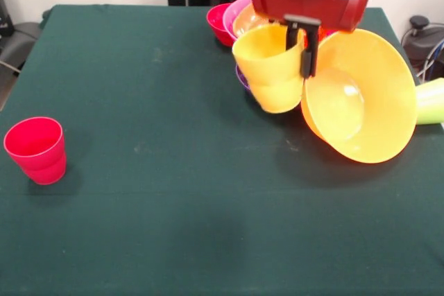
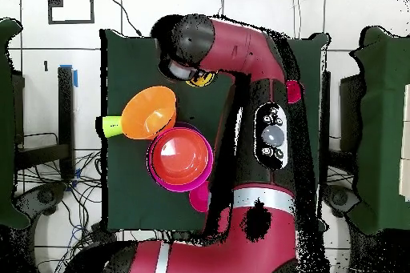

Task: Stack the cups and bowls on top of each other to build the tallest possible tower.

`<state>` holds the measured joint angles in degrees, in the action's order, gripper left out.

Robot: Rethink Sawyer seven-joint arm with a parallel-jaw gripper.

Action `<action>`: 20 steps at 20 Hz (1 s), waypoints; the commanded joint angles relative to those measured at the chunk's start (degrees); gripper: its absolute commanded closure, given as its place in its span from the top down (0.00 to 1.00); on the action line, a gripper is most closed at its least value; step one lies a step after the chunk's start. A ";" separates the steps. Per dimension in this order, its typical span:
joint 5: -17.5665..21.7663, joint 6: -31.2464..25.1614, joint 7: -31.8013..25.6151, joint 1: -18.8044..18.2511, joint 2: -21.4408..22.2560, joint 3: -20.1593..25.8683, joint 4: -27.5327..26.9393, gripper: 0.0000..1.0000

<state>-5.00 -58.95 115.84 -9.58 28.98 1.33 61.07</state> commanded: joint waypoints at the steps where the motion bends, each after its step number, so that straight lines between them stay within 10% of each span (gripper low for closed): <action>1: -0.48 -10.60 5.88 2.15 2.55 2.29 -2.27 0.00; 20: -1.72 -6.88 8.60 5.67 12.34 -3.53 13.63 0.00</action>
<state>-6.96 -63.83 115.85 -5.43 39.82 -2.56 64.80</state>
